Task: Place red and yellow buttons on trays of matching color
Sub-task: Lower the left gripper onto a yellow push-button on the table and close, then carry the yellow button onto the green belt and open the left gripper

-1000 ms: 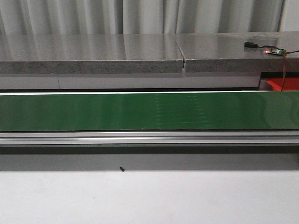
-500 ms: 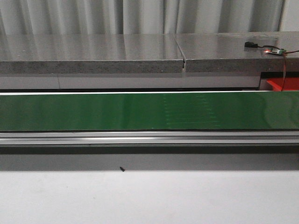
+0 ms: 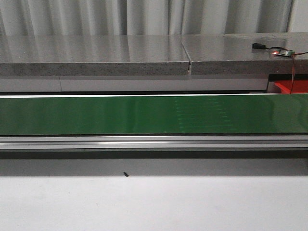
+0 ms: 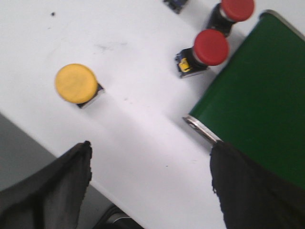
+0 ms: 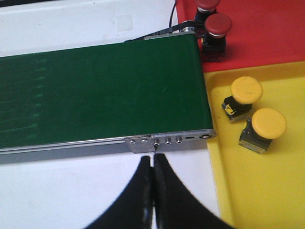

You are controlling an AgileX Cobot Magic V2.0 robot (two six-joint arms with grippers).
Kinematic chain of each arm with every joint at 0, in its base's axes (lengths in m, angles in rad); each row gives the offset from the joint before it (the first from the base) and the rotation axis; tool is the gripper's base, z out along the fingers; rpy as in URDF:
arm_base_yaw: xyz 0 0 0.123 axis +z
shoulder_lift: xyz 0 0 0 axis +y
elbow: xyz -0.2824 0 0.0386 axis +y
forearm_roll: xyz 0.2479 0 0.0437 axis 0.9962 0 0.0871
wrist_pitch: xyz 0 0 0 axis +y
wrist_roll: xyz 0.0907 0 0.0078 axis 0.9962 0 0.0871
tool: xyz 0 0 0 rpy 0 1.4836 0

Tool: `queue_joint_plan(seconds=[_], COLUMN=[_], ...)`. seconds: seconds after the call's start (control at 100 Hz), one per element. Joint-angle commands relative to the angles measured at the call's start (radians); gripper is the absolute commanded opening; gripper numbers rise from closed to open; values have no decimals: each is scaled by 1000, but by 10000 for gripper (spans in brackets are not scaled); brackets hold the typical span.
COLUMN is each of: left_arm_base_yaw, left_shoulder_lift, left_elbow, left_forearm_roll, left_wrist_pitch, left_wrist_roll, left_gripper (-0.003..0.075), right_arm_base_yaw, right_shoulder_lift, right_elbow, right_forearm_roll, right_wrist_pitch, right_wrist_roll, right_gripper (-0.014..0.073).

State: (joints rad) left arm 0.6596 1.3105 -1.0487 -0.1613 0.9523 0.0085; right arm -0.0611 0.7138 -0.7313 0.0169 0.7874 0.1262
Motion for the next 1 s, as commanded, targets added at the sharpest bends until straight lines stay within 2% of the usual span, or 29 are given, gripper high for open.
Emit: queue_joint_plan(seconds=[0.0,0.23,0.41,0.86,0.99], left_arm_base_yaw=[44,109,108,108,106], left_shoulder_lift=[14,148,227,438,483], left_elbow=[-40,-58,-87,-191,-222], left_forearm_roll=[-13,-5,-12,-14,-14], left_wrist_pitch=[-6,-15,-60,-74,-68], left_wrist_roll=[-1,8,8,8,8], left_gripper=[512,484,484,482,432], right_arm_base_yaw=[1,1,1,1,1], right_shoulder_lift=[-6,-6,-6,-6,-6], right_elbow=[-35,-35,-35,-35,-35], right_forearm_roll=[-8,-8,-8,-8,-8], right_wrist_pitch=[-55,-55,-55,-55,-55], right_wrist_roll=[-1,-1,-1,-1,-1], right_gripper=[-67,-67,-67,-67,-67])
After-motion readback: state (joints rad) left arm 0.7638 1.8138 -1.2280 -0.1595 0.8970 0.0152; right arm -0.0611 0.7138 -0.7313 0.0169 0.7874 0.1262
